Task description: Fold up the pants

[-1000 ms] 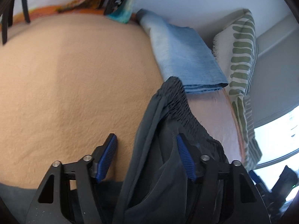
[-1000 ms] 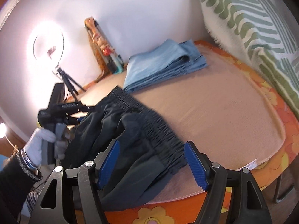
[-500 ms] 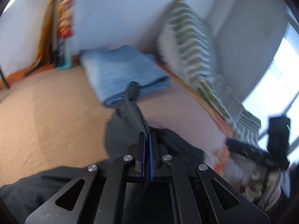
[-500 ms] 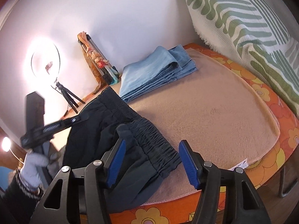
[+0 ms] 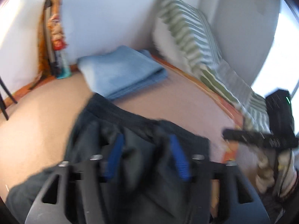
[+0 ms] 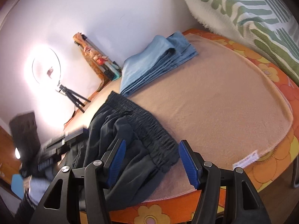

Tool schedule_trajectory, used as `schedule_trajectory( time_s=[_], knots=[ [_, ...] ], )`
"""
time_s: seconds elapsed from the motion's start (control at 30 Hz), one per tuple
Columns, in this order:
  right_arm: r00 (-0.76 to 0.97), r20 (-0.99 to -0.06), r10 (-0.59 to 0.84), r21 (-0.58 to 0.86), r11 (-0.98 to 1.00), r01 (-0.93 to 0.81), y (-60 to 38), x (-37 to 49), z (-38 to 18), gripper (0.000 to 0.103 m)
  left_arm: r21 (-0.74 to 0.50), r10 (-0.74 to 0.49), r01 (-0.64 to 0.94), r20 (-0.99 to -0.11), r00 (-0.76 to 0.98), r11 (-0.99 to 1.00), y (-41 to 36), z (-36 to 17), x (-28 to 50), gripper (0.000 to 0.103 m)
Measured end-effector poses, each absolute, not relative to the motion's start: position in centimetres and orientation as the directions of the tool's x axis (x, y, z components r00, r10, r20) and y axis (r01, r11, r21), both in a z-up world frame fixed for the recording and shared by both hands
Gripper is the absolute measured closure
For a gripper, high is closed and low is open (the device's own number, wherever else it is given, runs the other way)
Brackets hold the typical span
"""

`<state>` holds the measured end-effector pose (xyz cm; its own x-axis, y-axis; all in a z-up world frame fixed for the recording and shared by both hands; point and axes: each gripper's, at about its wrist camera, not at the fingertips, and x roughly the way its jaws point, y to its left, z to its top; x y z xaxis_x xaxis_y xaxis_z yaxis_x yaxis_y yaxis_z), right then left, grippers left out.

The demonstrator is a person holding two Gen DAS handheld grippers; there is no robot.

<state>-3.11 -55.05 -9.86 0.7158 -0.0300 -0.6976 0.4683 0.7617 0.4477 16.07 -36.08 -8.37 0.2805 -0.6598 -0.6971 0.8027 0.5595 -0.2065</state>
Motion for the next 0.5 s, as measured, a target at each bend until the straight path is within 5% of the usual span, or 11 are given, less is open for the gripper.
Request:
schedule_trajectory(
  time_s=[0.43, 0.47, 0.5],
  knots=[
    [0.744, -0.668, -0.003, 0.445, 0.800, 0.403, -53.7, -1.5, -8.5, 0.039, -0.458, -0.589, 0.494, -0.795, 0.144, 0.739, -35.7, -15.5, 28.8, 0.040],
    [0.745, -0.667, -0.004, 0.448, 0.798, 0.404, -53.8, -1.5, -8.4, 0.039, -0.464, -0.596, 0.495, -0.790, 0.144, 0.735, -35.8, -15.8, 28.4, 0.051],
    [0.745, -0.667, -0.007, 0.448, 0.796, 0.408, -53.8, -1.5, -8.4, 0.039, -0.482, -0.613, 0.495, -0.778, 0.137, 0.723, -35.9, -16.0, 28.3, 0.091]
  ],
)
